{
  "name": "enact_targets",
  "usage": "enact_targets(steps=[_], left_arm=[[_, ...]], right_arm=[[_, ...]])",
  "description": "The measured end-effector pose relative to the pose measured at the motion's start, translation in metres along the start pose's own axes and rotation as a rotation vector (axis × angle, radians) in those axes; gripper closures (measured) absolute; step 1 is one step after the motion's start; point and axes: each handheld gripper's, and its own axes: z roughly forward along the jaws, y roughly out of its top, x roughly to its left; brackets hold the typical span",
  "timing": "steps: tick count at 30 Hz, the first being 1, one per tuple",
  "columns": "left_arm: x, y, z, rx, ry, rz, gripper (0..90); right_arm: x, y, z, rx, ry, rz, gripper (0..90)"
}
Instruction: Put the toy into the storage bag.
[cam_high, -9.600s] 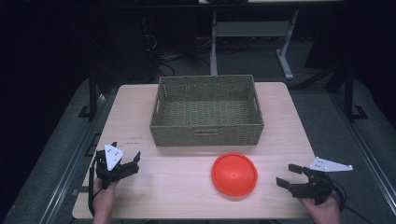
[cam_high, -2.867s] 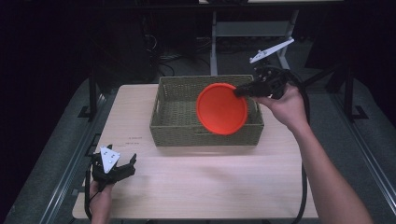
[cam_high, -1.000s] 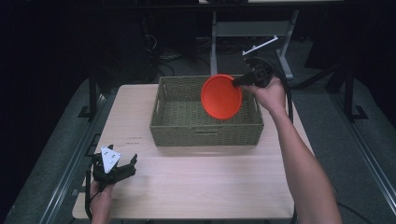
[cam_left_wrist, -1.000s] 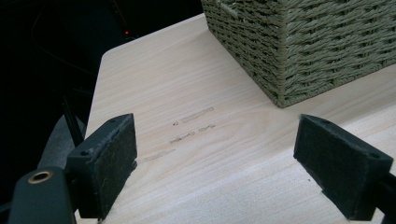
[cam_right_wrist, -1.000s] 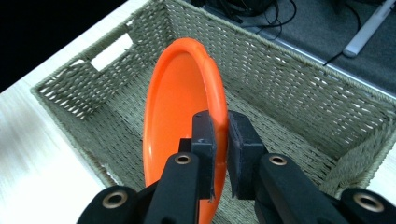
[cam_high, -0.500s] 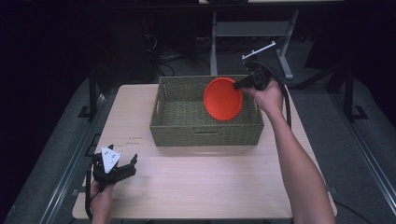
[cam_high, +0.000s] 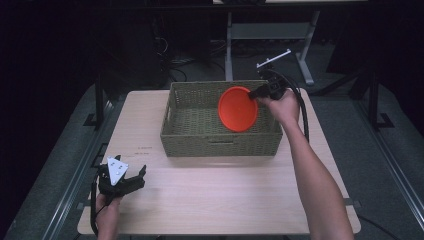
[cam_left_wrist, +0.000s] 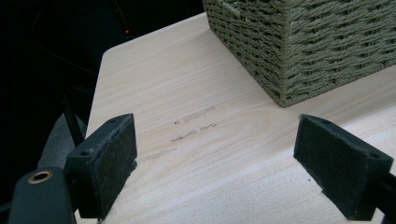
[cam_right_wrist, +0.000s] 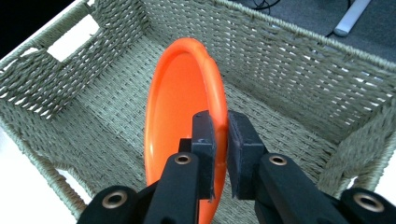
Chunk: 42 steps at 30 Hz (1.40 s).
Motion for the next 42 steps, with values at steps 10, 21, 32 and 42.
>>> enact_targets(steps=[10, 21, 32, 42], left_arm=[[0.001, 0.0, 0.0, 0.005, 0.005, -0.007, 12.8], [0.002, 0.0, -0.001, 0.004, 0.007, -0.019, 12.8], [0.003, 0.0, -0.002, 0.002, 0.011, -0.017, 12.8], [0.003, 0.0, -0.002, -0.001, 0.014, -0.026, 12.8]], right_arm=[[-0.005, -0.009, 0.016, 0.03, 0.009, 0.018, 81.8], [-0.006, -0.016, 0.03, 0.058, 0.025, 0.05, 81.7], [-0.002, -0.02, 0.048, 0.108, 0.048, 0.031, 80.9], [-0.008, -0.024, 0.05, 0.129, 0.062, 0.062, 78.0]])
